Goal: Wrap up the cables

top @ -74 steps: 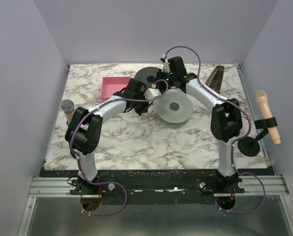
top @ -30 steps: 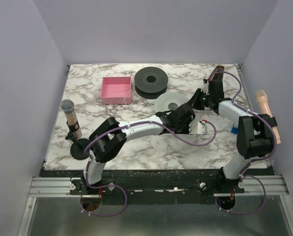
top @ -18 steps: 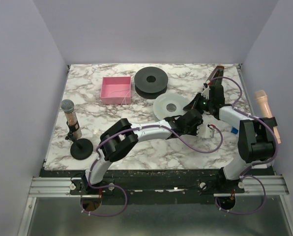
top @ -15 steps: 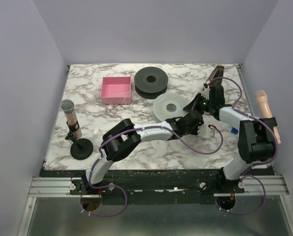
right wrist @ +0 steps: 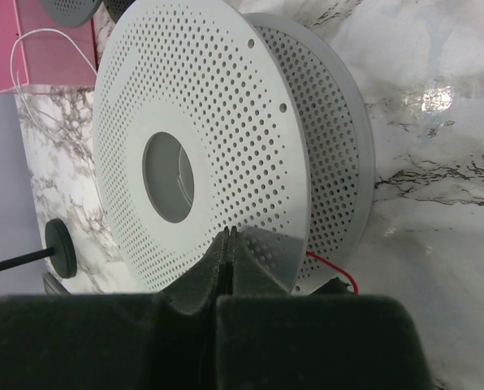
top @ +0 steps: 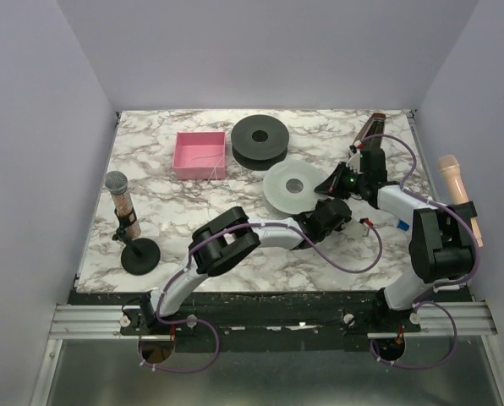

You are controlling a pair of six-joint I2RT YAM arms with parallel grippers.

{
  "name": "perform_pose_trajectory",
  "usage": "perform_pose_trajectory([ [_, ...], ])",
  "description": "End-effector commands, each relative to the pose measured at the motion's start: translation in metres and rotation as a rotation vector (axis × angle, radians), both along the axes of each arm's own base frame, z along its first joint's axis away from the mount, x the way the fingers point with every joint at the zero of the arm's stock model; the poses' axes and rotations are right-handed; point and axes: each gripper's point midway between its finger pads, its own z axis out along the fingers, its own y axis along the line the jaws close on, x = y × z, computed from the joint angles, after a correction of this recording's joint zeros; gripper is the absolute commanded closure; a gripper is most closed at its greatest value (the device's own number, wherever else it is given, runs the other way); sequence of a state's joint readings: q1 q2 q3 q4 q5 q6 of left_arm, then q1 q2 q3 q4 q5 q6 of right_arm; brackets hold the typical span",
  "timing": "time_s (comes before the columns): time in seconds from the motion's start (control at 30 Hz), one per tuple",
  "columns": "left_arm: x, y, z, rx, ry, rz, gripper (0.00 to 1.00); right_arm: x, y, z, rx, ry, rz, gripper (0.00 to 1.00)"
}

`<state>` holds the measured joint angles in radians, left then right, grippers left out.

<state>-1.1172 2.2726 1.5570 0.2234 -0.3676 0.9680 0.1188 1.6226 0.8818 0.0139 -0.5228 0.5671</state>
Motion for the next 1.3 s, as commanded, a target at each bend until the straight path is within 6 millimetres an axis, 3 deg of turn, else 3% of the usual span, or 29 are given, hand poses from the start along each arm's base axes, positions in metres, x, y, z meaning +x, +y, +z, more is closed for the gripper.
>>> perform_pose_trajectory([
  [0.0, 0.005, 0.001, -0.013, 0.045, -0.045, 0.052, 1.0, -0.014, 0.005, -0.004, 0.005, 0.021, 0.042, 0.99],
  [0.3, 0.009, 0.014, -0.052, 0.124, 0.005, 0.105, 1.0, -0.017, 0.006, 0.0, 0.008, 0.009, 0.063, 0.99],
  [0.57, 0.016, 0.026, -0.059, 0.111, 0.056, 0.176, 1.0, -0.016, 0.002, 0.0, -0.022, 0.007, 0.06, 0.99],
  [0.77, 0.014, 0.029, -0.066, 0.098, 0.097, 0.194, 0.86, -0.014, 0.002, -0.004, -0.029, 0.014, 0.055, 0.99],
  [1.03, 0.011, 0.014, -0.027, 0.011, 0.091, 0.187, 0.64, -0.012, 0.0, 0.0, -0.04, 0.0, 0.053, 0.99],
  [1.27, -0.01, -0.01, 0.0, -0.036, 0.127, 0.109, 0.59, -0.01, 0.0, 0.006, -0.042, -0.016, 0.057, 0.99],
])
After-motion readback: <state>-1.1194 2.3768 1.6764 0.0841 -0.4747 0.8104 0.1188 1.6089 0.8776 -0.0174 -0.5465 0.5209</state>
